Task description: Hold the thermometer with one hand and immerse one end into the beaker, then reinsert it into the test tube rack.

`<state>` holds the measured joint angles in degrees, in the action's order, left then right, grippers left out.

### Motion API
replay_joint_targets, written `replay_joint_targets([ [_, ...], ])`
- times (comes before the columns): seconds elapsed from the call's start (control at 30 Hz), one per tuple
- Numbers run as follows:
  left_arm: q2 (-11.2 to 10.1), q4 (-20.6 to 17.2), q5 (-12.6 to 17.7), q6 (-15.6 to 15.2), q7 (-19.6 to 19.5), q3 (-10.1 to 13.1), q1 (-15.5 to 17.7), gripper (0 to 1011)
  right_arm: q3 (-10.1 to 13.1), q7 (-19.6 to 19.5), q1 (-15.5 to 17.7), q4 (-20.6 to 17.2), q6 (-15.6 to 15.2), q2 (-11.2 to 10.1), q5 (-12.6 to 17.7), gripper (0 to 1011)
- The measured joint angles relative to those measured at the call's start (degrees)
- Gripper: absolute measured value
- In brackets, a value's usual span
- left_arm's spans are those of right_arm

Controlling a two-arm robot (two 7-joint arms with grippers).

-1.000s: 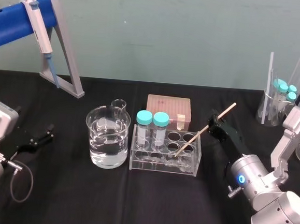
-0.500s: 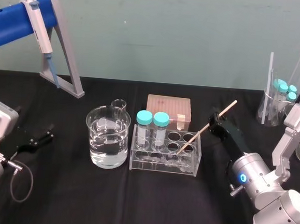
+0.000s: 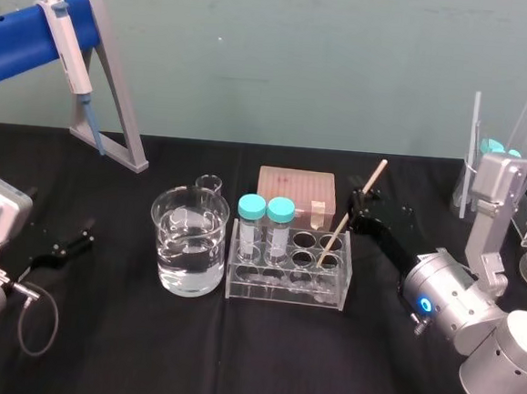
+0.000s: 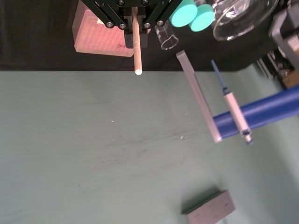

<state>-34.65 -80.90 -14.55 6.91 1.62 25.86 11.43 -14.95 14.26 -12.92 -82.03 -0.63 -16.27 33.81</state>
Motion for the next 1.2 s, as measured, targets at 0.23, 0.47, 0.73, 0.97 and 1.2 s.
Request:
replay_joint_targets([
  [0.23, 0.0, 0.0, 0.0, 0.0, 0.0, 0.0, 0.0, 1004, -0.7, 1.52, -0.59, -2.96, -0.71, -2.21, -3.62, 53],
  [0.47, 0.0, 0.0, 0.0, 0.0, 0.0, 0.0, 0.0, 1004, 0.15, 2.48, -1.71, -6.08, -2.31, -3.64, -4.34, 53],
  [0.73, 0.0, 0.0, 0.0, 0.0, 0.0, 0.0, 0.0, 1004, 1.22, 3.34, -3.95, -11.34, -6.23, -5.97, -3.87, 53],
  [0.97, 0.0, 0.0, 0.0, 0.0, 0.0, 0.0, 0.0, 1004, 1.28, 6.24, -8.16, -14.77, -10.32, -8.85, -1.19, 53],
  [1.2, 0.0, 0.0, 0.0, 0.0, 0.0, 0.0, 0.0, 1004, -0.61, 11.56, -14.0, -15.73, -13.66, -10.81, 2.19, 53],
])
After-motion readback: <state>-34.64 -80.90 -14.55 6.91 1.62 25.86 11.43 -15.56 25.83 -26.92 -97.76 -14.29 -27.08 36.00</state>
